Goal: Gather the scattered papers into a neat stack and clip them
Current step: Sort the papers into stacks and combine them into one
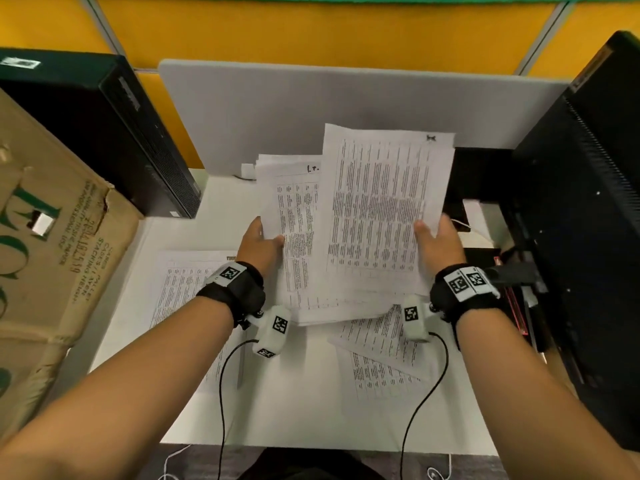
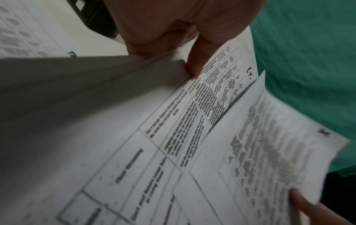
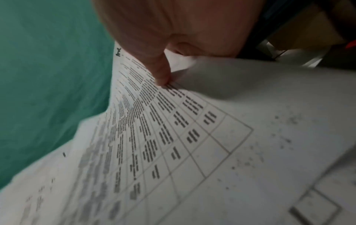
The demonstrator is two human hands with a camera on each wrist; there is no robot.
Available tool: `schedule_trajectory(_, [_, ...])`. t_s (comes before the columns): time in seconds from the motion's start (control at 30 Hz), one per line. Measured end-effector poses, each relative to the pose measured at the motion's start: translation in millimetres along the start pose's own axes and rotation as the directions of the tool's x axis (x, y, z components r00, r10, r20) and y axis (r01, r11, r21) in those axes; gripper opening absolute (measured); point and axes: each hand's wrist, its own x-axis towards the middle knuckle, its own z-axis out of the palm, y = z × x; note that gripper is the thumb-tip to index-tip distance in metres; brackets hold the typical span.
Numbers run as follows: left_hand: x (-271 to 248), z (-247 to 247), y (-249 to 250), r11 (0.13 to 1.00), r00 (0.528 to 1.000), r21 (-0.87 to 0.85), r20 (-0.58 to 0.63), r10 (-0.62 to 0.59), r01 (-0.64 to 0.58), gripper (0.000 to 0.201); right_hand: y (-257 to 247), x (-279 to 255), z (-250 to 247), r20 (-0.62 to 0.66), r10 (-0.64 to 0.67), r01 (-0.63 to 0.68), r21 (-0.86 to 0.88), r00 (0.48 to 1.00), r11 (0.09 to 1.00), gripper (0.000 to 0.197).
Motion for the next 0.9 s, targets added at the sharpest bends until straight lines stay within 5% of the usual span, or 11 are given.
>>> schedule_trajectory(0.3, [-4.4, 25.0, 3.6, 0.998, 0.999, -0.044, 0.03, -0.043, 0.045, 0.029, 11.9, -9.5, 26.6, 0.15, 0.028, -0.018, -0.068, 0.988, 0.998, 0.041])
schedule_trajectory(0.43, [-4.6, 27.2, -1.0, 0.994, 0.995, 0.056, 0.028, -0.097, 0.095, 0.064, 10.4, -14.1, 32.6, 0.146, 0.02, -0.016, -0.024, 0.989, 1.0, 0.046])
schedule_trajectory(0.57, [-2.4, 26.7, -10.9, 0.991, 0.998, 0.121, -0.016, -0.056, 0.057, 0.032, 9.6, -17.0, 37.0, 0.177, 0.019, -0.023, 0.022, 0.984, 0.999, 0.045])
schedule_trajectory(0.77, [-0.3, 14.7, -18.8, 0.987, 0.997, 0.163, -0.079, 0.018, -0.005, 0.034, 40.3, -21.2, 22.6, 0.075, 0.162, -0.154, -0.109, 0.984, 0.982, 0.045])
schedule_trajectory(0.83, [2.2, 8.2, -19.5, 0.985, 0.991, 0.172, -0.135, 0.01, 0.013, 0.034, 68.3, -23.6, 8.3, -0.048, 0.298, -0.296, -0.348, 0.953, 0.89, 0.048])
schedule_trajectory(0.9, [6.9, 0.9, -20.9, 0.988, 0.985, 0.149, -0.171, -0.007, 0.033, 0.036, 93.5, -28.3, -1.0, -0.192, 0.419, -0.442, -0.614, 0.887, 0.654, 0.059])
